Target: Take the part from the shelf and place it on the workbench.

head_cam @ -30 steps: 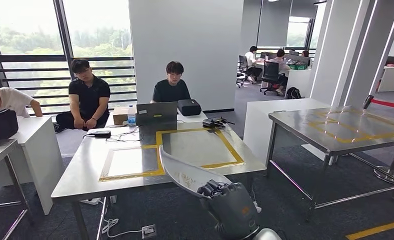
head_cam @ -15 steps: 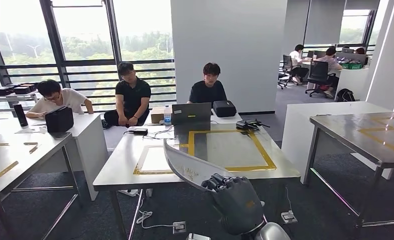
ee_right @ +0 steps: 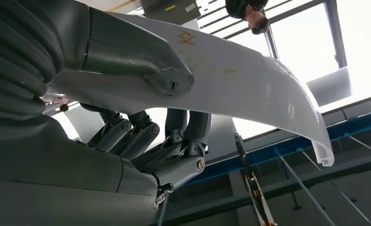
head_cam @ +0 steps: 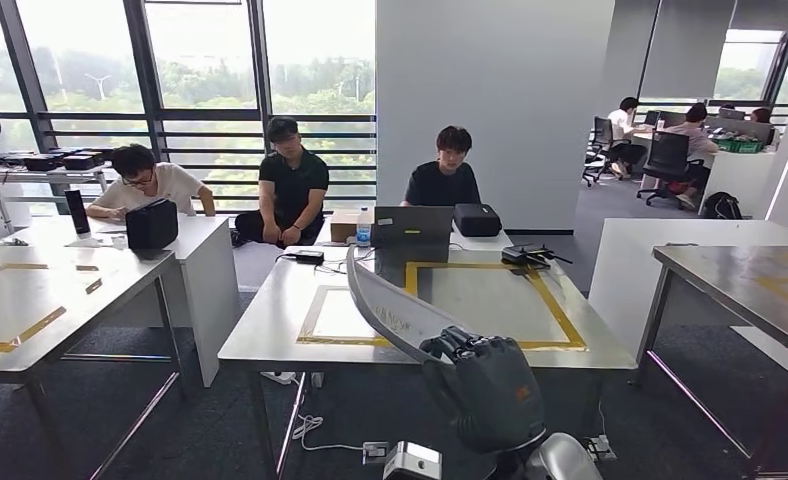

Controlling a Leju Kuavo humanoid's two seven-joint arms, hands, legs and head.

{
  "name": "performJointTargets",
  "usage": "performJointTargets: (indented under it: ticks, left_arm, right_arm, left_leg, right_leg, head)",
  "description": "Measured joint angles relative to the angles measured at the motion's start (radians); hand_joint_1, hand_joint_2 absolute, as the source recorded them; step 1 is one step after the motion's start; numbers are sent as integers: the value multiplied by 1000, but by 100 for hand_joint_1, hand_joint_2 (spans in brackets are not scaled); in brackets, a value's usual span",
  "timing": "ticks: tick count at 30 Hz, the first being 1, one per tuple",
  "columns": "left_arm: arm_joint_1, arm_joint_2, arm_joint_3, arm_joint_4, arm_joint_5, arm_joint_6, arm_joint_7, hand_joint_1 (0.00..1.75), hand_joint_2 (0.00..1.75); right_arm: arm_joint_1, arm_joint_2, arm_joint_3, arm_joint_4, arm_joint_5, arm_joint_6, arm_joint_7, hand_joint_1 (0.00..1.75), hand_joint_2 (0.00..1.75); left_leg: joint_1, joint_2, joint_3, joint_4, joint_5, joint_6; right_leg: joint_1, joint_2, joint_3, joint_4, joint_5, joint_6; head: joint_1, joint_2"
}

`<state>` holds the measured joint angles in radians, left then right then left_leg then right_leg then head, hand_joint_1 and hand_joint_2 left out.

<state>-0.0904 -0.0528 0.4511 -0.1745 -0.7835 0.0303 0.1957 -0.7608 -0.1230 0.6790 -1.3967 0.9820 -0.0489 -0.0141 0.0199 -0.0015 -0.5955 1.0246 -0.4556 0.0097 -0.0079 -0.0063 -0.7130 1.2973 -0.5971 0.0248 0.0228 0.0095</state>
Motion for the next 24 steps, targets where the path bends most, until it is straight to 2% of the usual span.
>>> performJointTargets:
  ticks: [1,2,4,5,6,8,11,12,13,15,16,17,18,19,20,21,22,24]
  left_arm:
    - [0,0,0,0,-3,-1,0,0,175]
    - [1,0,0,0,-4,-2,0,0,175]
    - [1,-2,0,0,-5,-2,0,0,175]
    - [0,-2,0,0,-6,-2,0,0,175]
    - [-1,-2,0,0,-6,-3,0,0,175]
    - [-2,-1,0,0,-8,-3,0,0,175]
    - [-1,-1,0,-2,-10,-3,-1,0,175]
    - [-2,-2,0,-3,-10,-3,-3,0,175]
    - [-1,-2,0,-3,-10,-2,-6,0,175]
    - [3,-3,0,-3,-10,-2,-9,0,175]
    - [7,-3,1,-2,-10,-1,-9,0,175]
    - [11,-3,1,-2,-10,-1,-9,0,175]
    - [14,-3,1,-2,-10,-1,-9,0,175]
    - [17,-3,1,-1,-10,-1,-9,0,175]
    - [18,-3,1,-1,-10,-1,-10,0,175]
    - [19,-3,1,0,-10,-1,-11,0,175]
    - [19,-3,2,0,-10,-1,-12,0,175]
    - [20,-3,3,0,-9,0,-16,0,175]
  right_arm:
    - [2,-4,0,0,-1,1,1,175,175]
    - [4,-8,0,0,-3,1,2,175,175]
    - [5,-13,0,0,-6,1,2,175,175]
    - [5,-14,0,0,-7,1,2,175,175]
    - [6,-15,1,0,-7,2,2,175,175]
    - [9,-18,1,0,-7,2,2,175,175]
    - [10,-20,1,-2,-7,2,2,175,175]
    - [10,-20,1,-3,-7,1,2,175,175]
    - [11,-20,2,-4,-7,1,1,175,175]
    - [18,-20,3,-4,-6,1,0,175,175]
    - [24,-20,4,-4,-5,1,0,175,175]
    - [28,-20,5,-4,-4,1,0,175,175]
    - [31,-20,6,-4,-3,1,-1,175,175]
    - [32,-20,7,-4,-2,0,-3,175,175]
    - [32,-20,8,-3,0,-1,-4,175,175]
    - [32,-19,9,-3,1,-2,-6,175,175]
    - [33,-18,10,-2,2,-3,-6,175,175]
    - [35,-16,12,-2,4,-3,-6,175,175]
  left_leg:
    - [0,-3,1,1,-2,0]
    - [1,-7,3,2,-4,-2]
    - [4,-14,10,5,-13,-11]
    - [3,-16,13,8,-19,-17]
    - [2,-19,14,9,-23,-24]
    - [1,-21,17,7,-29,-37]
    - [4,-16,18,23,-43,-53]
    - [4,-12,1,59,-56,-56]
    - [4,-9,-32,119,-74,-58]
    - [2,-6,-124,256,-106,-59]
    - [1,-6,-161,296,-102,-58]
    - [0,-6,-178,297,-76,-55]
    - [-2,-6,-176,258,-32,-50]
    - [-5,-4,-156,188,23,-44]
    - [-10,-1,-130,121,61,-37]
    - [-15,2,-106,62,81,-29]
    - [-20,4,-91,28,83,-23]
    - [-23,4,-76,6,62,-11]
  right_leg:
    - [-2,1,-20,25,4,2]
    - [-3,1,-19,8,29,3]
    - [-8,1,33,-123,107,3]
    - [-7,2,63,-190,132,2]
    - [-6,4,86,-237,143,-1]
    - [-1,6,100,-260,134,-13]
    - [-3,6,119,-266,125,-37]
    - [-5,5,130,-269,121,-44]
    - [-5,3,140,-271,114,-50]
    - [-2,2,159,-271,97,-57]
    - [0,3,169,-271,88,-58]
    - [1,3,181,-271,78,-58]
    - [2,4,196,-271,67,-57]
    - [2,4,210,-272,55,-55]
    - [3,3,221,-273,43,-51]
    - [4,3,228,-274,33,-45]
    - [5,3,232,-279,26,-40]
    - [6,3,240,-279,29,-26]
  head:
    - [0,0]
    - [1,0]
    - [1,0]
    - [1,0]
    - [0,0]
    - [-1,0]
    - [-3,0]
    - [-4,0]
    - [-5,0]
    - [-6,0]
    - [-6,0]
    - [-6,0]
    - [-7,0]
    - [-7,0]
    - [-7,0]
    - [-7,0]
    - [-6,0]
    - [-6,0]
